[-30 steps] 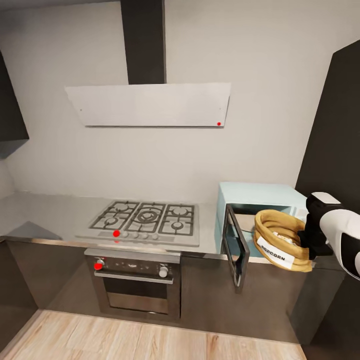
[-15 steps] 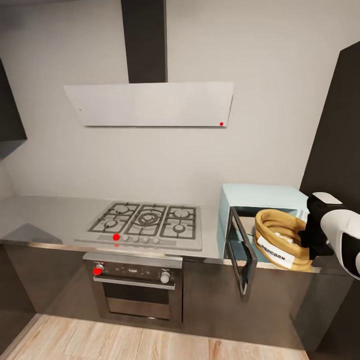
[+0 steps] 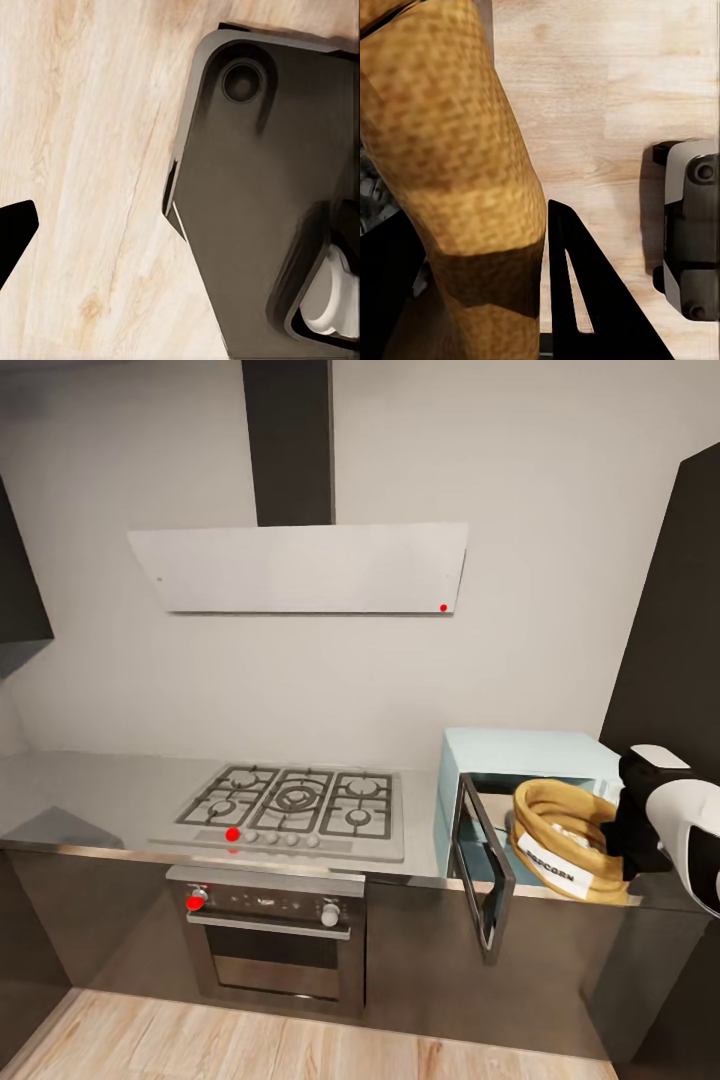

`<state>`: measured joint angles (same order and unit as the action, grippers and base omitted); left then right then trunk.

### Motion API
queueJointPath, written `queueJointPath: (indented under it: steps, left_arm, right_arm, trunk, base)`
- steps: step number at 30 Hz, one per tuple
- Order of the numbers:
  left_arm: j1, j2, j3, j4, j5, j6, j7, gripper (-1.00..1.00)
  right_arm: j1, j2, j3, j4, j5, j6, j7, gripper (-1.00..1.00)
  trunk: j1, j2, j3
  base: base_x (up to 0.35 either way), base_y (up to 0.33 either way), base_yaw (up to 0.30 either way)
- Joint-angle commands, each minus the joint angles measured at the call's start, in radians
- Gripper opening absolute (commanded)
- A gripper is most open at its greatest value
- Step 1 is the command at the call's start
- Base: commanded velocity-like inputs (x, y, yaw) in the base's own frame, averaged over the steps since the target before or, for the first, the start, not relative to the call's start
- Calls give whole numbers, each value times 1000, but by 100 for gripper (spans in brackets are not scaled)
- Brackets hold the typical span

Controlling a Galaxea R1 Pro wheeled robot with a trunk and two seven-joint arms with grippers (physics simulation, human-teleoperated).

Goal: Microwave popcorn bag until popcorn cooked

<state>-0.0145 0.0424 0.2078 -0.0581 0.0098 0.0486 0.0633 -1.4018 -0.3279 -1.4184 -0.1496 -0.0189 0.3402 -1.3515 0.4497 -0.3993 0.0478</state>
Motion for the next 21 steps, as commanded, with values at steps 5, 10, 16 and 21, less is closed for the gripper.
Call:
queueJointPath:
  steps: [5,10,16,21]
  left_arm:
    - [0,-23,4,-2,1,6,3,100]
    - [0,-34,4,-2,1,5,4,100]
    - [0,-35,4,-2,1,5,4,100]
    - [0,-35,4,-2,1,5,4,100]
  right_arm:
    - [0,-29,-1,-1,-3,16,-2,-100]
    - [0,-46,-1,-1,-3,17,-1,-100]
    - [0,-46,-1,-1,-3,17,-1,-100]
    - [0,-46,-1,-1,-3,16,-2,-100]
  trunk:
    - [0,-1,0]
    - [12,-22,-10]
    - [35,-64,-29]
    - [54,-99,-44]
  base:
    - [0,0,0]
    - [0,0,0]
    - [0,0,0]
    - [0,0,0]
